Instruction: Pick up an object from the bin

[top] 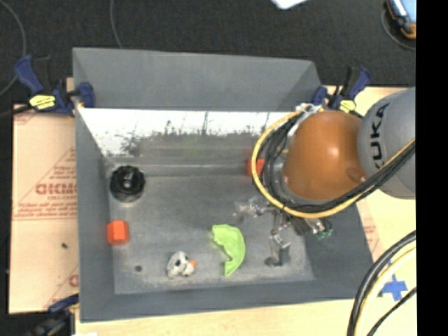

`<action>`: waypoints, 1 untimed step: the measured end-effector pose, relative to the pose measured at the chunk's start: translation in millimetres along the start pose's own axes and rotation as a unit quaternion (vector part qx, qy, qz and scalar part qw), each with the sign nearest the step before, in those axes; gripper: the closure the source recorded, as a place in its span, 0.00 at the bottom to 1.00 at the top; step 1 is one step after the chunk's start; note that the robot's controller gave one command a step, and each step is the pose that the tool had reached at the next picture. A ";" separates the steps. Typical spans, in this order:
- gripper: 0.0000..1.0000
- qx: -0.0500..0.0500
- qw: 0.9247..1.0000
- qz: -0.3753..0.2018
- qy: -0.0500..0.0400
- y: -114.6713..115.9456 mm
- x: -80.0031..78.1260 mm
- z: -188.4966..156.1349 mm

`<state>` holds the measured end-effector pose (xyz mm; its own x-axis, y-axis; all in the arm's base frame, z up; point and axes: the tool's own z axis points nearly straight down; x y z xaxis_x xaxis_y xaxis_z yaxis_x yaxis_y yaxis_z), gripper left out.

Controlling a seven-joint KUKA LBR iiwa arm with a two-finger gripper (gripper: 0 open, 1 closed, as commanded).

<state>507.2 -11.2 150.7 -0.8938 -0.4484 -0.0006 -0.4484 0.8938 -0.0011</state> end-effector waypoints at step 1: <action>0.00 0.000 0.998 -0.060 -0.001 42.3 -20.6 56.9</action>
Offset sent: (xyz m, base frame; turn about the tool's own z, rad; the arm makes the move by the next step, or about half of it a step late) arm 0.0091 0.0416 -0.0789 -0.2167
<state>506.7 35.8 93.8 -0.8335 -0.5525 -0.0021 -0.5525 0.8335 -0.0005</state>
